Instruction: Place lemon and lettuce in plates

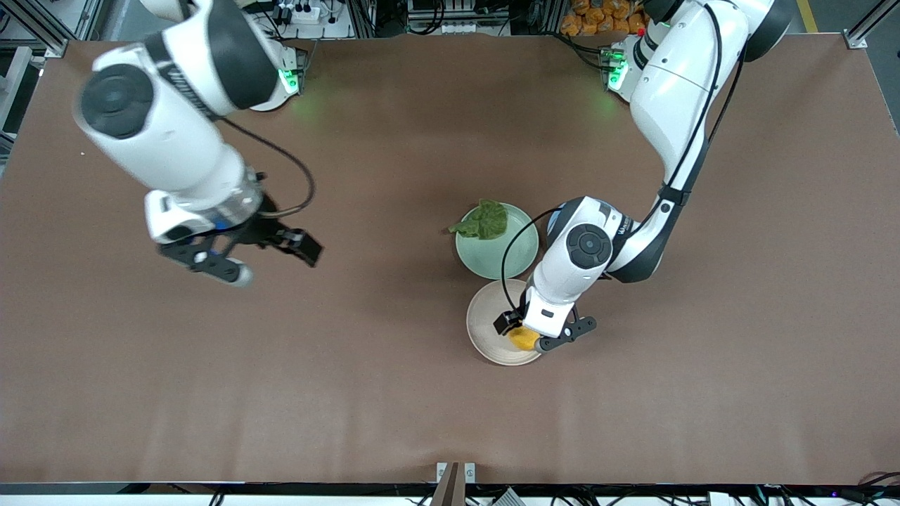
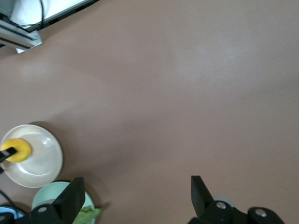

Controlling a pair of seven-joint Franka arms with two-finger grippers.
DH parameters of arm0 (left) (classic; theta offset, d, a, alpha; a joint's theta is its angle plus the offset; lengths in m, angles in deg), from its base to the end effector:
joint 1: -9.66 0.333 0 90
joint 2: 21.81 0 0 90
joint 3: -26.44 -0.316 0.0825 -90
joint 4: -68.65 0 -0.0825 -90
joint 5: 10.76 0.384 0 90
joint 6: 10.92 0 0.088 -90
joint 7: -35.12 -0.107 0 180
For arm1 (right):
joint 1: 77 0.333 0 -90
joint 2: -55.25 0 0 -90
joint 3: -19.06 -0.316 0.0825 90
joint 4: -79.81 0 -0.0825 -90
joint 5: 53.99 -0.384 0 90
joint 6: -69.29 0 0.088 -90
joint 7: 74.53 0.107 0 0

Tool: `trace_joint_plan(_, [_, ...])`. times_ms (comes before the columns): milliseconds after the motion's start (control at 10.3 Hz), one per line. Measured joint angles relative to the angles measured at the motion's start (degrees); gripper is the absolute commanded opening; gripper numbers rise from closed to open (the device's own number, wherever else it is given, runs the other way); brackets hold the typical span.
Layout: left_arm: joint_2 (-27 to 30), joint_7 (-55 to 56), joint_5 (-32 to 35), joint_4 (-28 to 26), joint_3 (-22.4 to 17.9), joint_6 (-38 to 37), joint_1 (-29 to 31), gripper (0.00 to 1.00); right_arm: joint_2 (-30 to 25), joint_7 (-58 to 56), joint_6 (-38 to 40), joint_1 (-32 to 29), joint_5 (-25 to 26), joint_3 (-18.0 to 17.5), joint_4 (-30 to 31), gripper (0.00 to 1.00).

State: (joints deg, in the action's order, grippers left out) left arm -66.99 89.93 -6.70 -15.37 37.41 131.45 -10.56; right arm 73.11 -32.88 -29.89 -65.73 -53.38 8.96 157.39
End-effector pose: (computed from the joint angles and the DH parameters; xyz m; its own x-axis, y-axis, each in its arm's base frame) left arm 0.6500 -0.3600 0.2420 0.9013 0.4270 0.0734 0.3991 -0.8842 0.2427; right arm 0.6206 0.2230 0.5558 0.9343 -0.3557 0.0234 -0.3530 -0.9323 -0.0786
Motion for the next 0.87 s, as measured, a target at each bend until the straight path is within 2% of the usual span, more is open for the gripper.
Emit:
trace_joint_plan(291, [1.45,0.00,0.37,0.86,-1.17,-0.14,3.68,1.00,-2.47,-8.72,6.43,-6.76,1.07,0.06,-0.22,1.00])
trace_joint_plan(582, [5.39,-0.54,4.58,1.09,-2.85,-6.09,9.65,1.00,-3.68,-10.77,8.96,-10.06,2.06,0.06,-0.58,1.00])
trace_joint_plan(873, [8.77,-0.37,4.75,0.73,-2.97,-12.30,12.97,1.00,-6.07,-11.43,13.19,-12.83,2.28,0.04,-3.40,1.00])
